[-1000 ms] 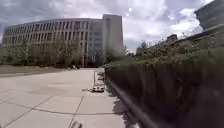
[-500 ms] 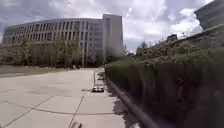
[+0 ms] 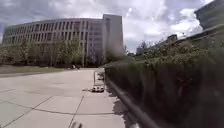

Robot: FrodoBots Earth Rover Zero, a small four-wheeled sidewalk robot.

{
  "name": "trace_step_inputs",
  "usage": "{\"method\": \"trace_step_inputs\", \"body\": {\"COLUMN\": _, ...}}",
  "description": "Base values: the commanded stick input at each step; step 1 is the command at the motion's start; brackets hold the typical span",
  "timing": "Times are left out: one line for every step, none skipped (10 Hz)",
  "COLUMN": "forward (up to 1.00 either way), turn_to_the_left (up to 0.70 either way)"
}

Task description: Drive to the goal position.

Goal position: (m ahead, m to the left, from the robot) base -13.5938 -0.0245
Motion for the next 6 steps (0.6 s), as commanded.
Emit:
{"method": "trace_step_inputs", "body": {"forward": 0.06, "turn_to_the_left": 0.0}}
{"method": "trace_step_inputs", "body": {"forward": 0.06, "turn_to_the_left": 0.0}}
{"method": "trace_step_inputs", "body": {"forward": 0.05, "turn_to_the_left": 0.0}}
{"method": "trace_step_inputs", "body": {"forward": 0.05, "turn_to_the_left": 0.0}}
{"method": "trace_step_inputs", "body": {"forward": 0.05, "turn_to_the_left": 0.0}}
{"method": "trace_step_inputs", "body": {"forward": 0.05, "turn_to_the_left": 0.0}}
